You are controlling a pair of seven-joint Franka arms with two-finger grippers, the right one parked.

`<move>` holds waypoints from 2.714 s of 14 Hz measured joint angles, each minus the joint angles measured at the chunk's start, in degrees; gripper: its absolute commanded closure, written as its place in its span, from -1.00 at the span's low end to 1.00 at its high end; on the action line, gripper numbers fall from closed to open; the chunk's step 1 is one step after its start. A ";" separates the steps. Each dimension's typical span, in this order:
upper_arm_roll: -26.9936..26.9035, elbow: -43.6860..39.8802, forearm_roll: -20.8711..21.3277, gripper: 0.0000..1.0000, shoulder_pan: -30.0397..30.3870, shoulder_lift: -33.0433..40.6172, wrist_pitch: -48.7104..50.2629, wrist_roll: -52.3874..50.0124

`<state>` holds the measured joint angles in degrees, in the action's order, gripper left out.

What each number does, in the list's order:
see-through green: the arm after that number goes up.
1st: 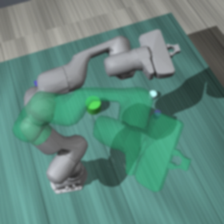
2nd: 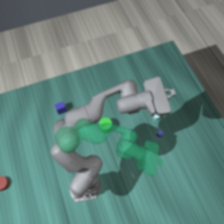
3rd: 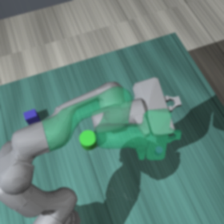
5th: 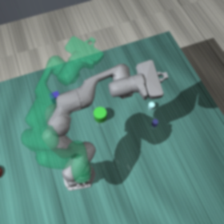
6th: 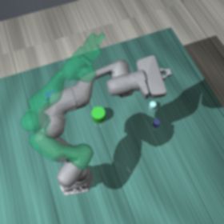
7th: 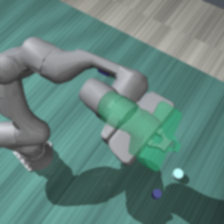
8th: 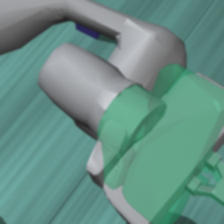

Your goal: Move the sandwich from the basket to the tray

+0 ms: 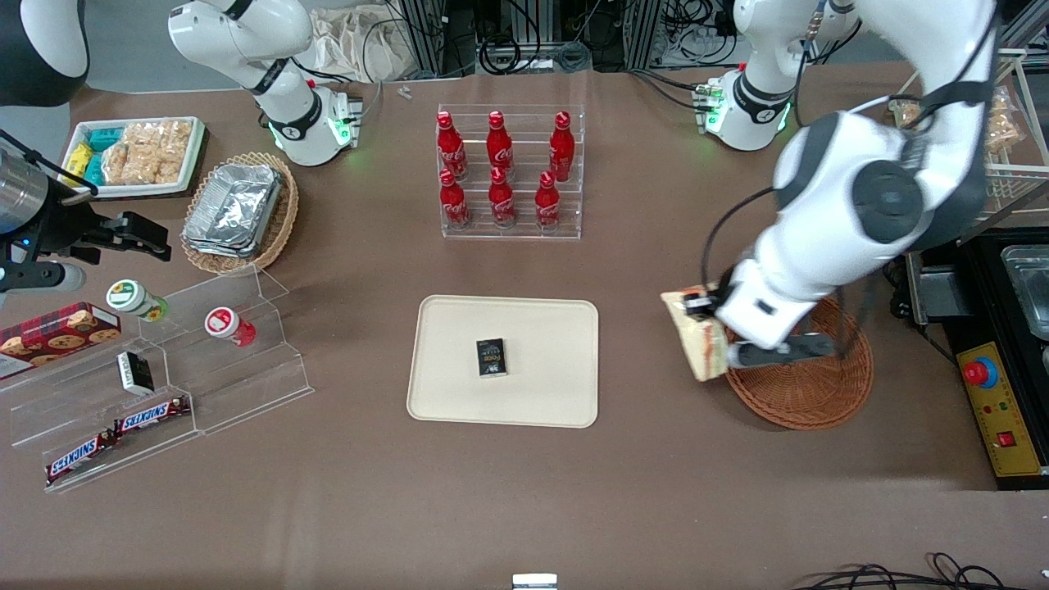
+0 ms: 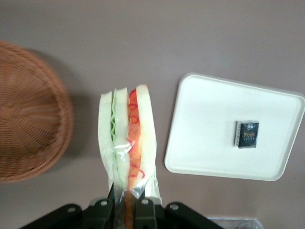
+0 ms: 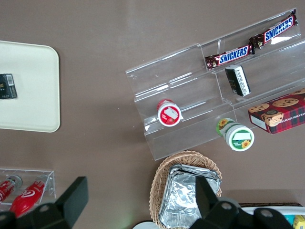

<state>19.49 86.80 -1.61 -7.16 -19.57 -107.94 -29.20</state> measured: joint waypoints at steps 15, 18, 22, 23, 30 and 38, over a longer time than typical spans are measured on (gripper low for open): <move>0.07 -0.23 7.49 -0.99 -12.84 -23.03 -21.69 -0.30; 0.03 -0.63 7.51 -1.00 -12.96 -23.01 -21.67 -3.63; -0.25 -2.69 7.51 -1.00 -11.75 -20.61 -14.45 -4.96; -0.29 -3.27 7.51 -1.00 -10.73 -18.90 -11.34 -4.96; -0.69 -4.05 7.51 -1.00 2.65 -1.70 8.67 7.44; -1.09 -3.98 7.76 -1.00 17.92 7.00 18.37 27.56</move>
<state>18.40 82.81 6.15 10.76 -12.57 -89.57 -1.64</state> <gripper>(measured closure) 0.000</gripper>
